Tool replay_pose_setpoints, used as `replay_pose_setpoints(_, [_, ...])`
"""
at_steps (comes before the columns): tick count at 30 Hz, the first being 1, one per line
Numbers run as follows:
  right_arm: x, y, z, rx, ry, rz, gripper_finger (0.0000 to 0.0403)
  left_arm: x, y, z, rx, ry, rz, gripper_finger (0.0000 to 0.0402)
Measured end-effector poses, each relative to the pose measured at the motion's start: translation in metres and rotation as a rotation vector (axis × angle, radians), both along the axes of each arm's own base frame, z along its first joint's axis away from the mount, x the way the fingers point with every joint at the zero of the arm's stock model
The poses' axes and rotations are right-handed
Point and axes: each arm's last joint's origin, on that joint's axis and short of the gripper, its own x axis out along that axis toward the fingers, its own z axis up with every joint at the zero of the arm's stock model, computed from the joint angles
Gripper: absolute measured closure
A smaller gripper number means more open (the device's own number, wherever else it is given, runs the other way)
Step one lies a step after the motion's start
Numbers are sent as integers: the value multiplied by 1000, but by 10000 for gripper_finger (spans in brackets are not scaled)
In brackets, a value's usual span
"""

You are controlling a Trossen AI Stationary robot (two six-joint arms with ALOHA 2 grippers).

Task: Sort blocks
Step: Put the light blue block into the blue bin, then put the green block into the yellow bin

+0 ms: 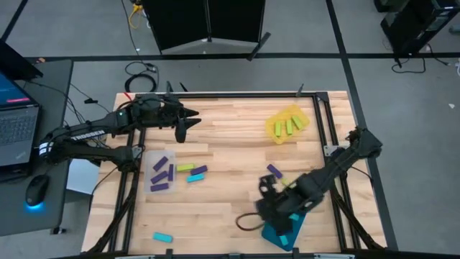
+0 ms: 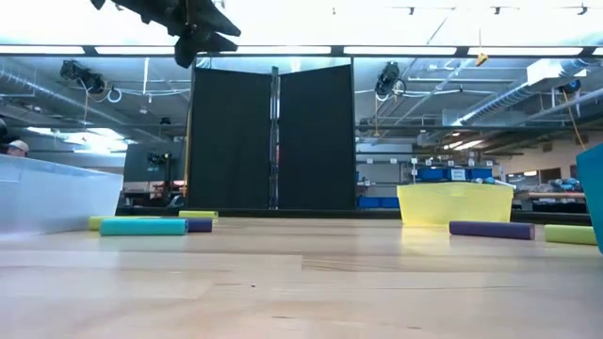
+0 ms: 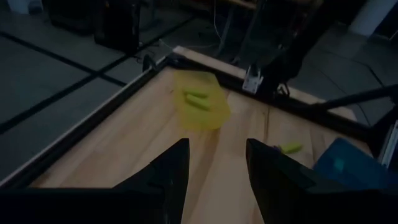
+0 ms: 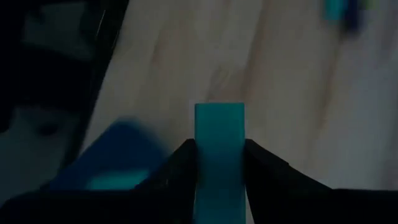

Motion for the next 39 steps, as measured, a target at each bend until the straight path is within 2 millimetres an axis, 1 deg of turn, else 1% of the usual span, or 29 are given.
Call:
replay_pose_setpoints(3, [-27,8,-8,68,118,-45,292,0,-1,-1,1,16,-9,237])
replay_pose_setpoints(6, [-45,18,-28,85,186,-127,292,1,-4,-1,21,13,-26,237])
replay_pose_setpoints(10, [-57,27,-68,89,235,-220,292,2,-5,1,28,0,-33,237])
replay_pose_setpoints(12, [-59,28,-84,123,243,-242,292,2,-5,0,26,3,-34,237])
replay_pose_setpoints(13, [-60,28,-90,140,247,-253,285,2,-5,0,22,6,-33,237])
replay_pose_setpoints(14, [-60,27,-94,145,250,-271,266,2,-5,0,16,8,-35,237])
replay_pose_setpoints(16, [-59,23,-96,134,259,-306,210,2,-6,0,0,4,-46,237])
replay_pose_setpoints(18, [-56,18,-94,125,229,-321,148,2,-6,-1,-5,7,-52,237])
replay_pose_setpoints(20, [-54,13,-86,123,166,-320,95,2,-7,-1,-6,12,-57,237])
replay_pose_setpoints(22, [-52,7,-73,136,91,-319,57,2,-7,-2,-7,15,-57,237])
replay_pose_setpoints(24, [-51,-2,-62,130,25,-341,36,2,-8,-2,-10,14,-62,237])
replay_pose_setpoints(27, [-48,-27,-50,63,-74,-503,27,2,-8,-1,-10,10,-64,237])
replay_pose_setpoints(29, [-46,-48,-45,34,-82,-627,32,2,-8,-1,-8,6,-64,237])
replay_pose_setpoints(31, [-41,-67,-49,-2,-44,-715,40,2,-8,0,-3,2,-65,237])
replay_pose_setpoints(34, [-29,-89,-65,-21,30,-780,54,2,-8,0,1,-2,-66,237])
replay_pose_setpoints(37, [-17,-105,-85,-14,104,-793,67,2,-8,0,3,-2,-67,237])
replay_pose_setpoints(39, [-12,-112,-94,-35,115,-795,74,2,-8,0,16,2,-71,237])
